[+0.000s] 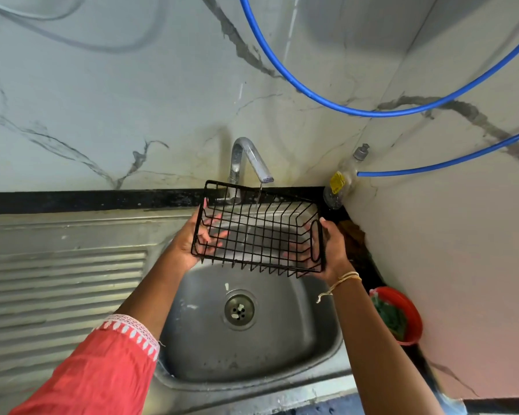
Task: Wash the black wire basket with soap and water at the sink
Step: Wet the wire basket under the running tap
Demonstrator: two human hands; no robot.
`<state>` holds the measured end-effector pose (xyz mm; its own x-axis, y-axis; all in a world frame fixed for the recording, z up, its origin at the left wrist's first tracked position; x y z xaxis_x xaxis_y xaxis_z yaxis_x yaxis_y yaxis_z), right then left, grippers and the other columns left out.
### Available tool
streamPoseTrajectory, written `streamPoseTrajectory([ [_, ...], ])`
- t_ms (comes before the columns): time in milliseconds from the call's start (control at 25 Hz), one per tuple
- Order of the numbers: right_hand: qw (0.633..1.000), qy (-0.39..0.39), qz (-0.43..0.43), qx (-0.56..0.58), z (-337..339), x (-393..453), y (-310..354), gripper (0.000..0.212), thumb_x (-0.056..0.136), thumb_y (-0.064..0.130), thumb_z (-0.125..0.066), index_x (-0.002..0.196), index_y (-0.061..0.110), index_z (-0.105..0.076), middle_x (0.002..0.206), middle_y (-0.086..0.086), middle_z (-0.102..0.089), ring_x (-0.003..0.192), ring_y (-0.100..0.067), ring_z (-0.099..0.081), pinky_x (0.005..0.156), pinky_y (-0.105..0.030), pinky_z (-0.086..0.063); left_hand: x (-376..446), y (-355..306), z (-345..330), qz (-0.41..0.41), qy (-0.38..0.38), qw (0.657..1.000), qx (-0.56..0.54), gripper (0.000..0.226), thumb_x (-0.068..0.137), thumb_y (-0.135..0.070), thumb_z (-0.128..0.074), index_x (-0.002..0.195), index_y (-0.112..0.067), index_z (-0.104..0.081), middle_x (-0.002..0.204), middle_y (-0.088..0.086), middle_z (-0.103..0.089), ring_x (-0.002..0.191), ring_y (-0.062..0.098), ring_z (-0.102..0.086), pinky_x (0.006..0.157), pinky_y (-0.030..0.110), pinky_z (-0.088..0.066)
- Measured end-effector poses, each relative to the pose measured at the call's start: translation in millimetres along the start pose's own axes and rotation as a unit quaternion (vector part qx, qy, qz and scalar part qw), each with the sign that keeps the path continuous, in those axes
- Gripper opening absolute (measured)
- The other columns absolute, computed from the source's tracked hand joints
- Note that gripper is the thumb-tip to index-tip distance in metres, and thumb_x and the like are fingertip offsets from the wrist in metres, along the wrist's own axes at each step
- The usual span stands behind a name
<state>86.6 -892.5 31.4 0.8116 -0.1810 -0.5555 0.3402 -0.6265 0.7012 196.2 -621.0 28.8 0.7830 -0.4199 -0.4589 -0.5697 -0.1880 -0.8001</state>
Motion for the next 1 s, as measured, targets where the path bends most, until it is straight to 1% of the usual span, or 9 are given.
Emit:
streamPoseTrajectory([
  [160,0.999,-0.021,0.031,-0.022,-6,1,-12,0.058,0.077,0.062,-0.036,0.124,0.036,-0.058,0.131,-0.017,-0.058,0.114,-0.039,-0.058,0.082,-0.048,-0.048,-7,-22,-3,-0.097,-0.011,0.993,0.07,0.048,0.096,-0.028,-0.045,0.139,-0.049,-0.04,0.13,-0.005,-0.059,0.101,0.031,-0.069,0.066,0.029,-0.053],
  [320,0.999,-0.028,0.046,0.005,-18,9,-35,0.06,0.085,0.058,-0.02,0.129,0.033,-0.052,0.128,-0.017,-0.059,0.108,-0.041,-0.06,0.082,-0.045,-0.047,-11,-51,0,-0.171,-0.035,0.977,0.122,0.038,0.101,-0.026,-0.038,0.137,-0.035,-0.047,0.126,0.007,-0.062,0.081,0.029,-0.073,0.058,0.031,-0.059],
  [360,0.999,-0.025,0.034,0.001,-22,10,-39,0.061,0.086,0.057,-0.018,0.129,0.03,-0.051,0.125,-0.019,-0.059,0.105,-0.042,-0.061,0.083,-0.046,-0.047,-15,-60,-4,-0.181,-0.027,0.973,0.141,0.038,0.101,-0.02,-0.036,0.134,-0.034,-0.047,0.128,0.01,-0.06,0.085,0.027,-0.073,0.06,0.029,-0.058],
  [480,1.0,-0.01,-0.024,-0.009,-30,9,-51,0.063,0.089,0.058,-0.017,0.125,0.016,-0.048,0.112,-0.028,-0.061,0.093,-0.044,-0.064,0.078,-0.045,-0.049,-31,-86,-22,-0.171,-0.062,0.955,0.233,0.039,0.102,-0.024,-0.034,0.139,-0.024,-0.043,0.147,0.007,-0.04,0.13,0.023,-0.044,0.098,0.037,-0.04],
  [640,0.995,0.009,-0.099,-0.021,-27,3,-57,0.067,0.09,0.064,-0.02,0.128,0.014,-0.044,0.106,-0.033,-0.062,0.086,-0.04,-0.061,0.068,-0.038,-0.045,-42,-110,-39,-0.097,-0.056,0.951,0.289,0.06,0.095,-0.049,-0.035,0.148,-0.023,-0.028,0.159,0.008,-0.018,0.144,0.028,-0.018,0.114,0.049,-0.014],
  [760,0.985,-0.016,-0.139,-0.096,-15,-9,-28,0.064,0.092,0.064,-0.022,0.123,0.015,-0.048,0.11,-0.029,-0.061,0.091,-0.041,-0.062,0.071,-0.036,-0.044,-42,-105,-30,0.035,-0.068,0.941,0.33,0.083,0.077,-0.055,-0.059,0.148,-0.028,-0.027,0.155,0.017,-0.022,0.135,0.042,-0.035,0.109,0.058,-0.03],
  [840,0.977,-0.057,-0.144,-0.144,-7,-17,1,0.06,0.091,0.065,-0.028,0.115,0.016,-0.052,0.116,-0.025,-0.058,0.094,-0.041,-0.063,0.08,-0.038,-0.048,-37,-89,-19,0.111,-0.063,0.948,0.29,0.069,0.078,-0.038,-0.063,0.14,-0.018,-0.037,0.136,0.025,-0.048,0.11,0.041,-0.059,0.095,0.056,-0.047],
  [920,0.975,-0.098,-0.101,-0.174,0,-22,28,0.062,0.086,0.067,-0.039,0.118,0.017,-0.055,0.123,-0.02,-0.057,0.098,-0.039,-0.063,0.092,-0.048,-0.049,-28,-62,-14,0.128,-0.042,0.963,0.235,0.048,0.085,-0.021,-0.057,0.131,-0.01,-0.046,0.116,0.021,-0.065,0.094,0.036,-0.068,0.084,0.049,-0.055],
  [1000,0.972,-0.103,-0.023,-0.209,0,-23,50,0.062,0.085,0.069,-0.042,0.123,0.022,-0.056,0.119,-0.014,-0.063,0.097,-0.034,-0.065,0.086,-0.047,-0.054,-20,-35,-15,0.119,-0.028,0.979,0.162,0.043,0.088,-0.011,-0.051,0.13,-0.009,-0.05,0.113,0.018,-0.069,0.087,0.031,-0.071,0.069,0.04,-0.059],
])
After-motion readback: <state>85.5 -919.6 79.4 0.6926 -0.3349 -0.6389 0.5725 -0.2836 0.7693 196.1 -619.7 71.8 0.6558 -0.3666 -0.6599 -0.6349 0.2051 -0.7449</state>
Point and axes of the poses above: each hand's wrist, its own x-axis towards the middle knuckle, its own z-axis out of the back of the hand, y = z × x, the point moved 1 cm from there along x, towards the middle knuckle
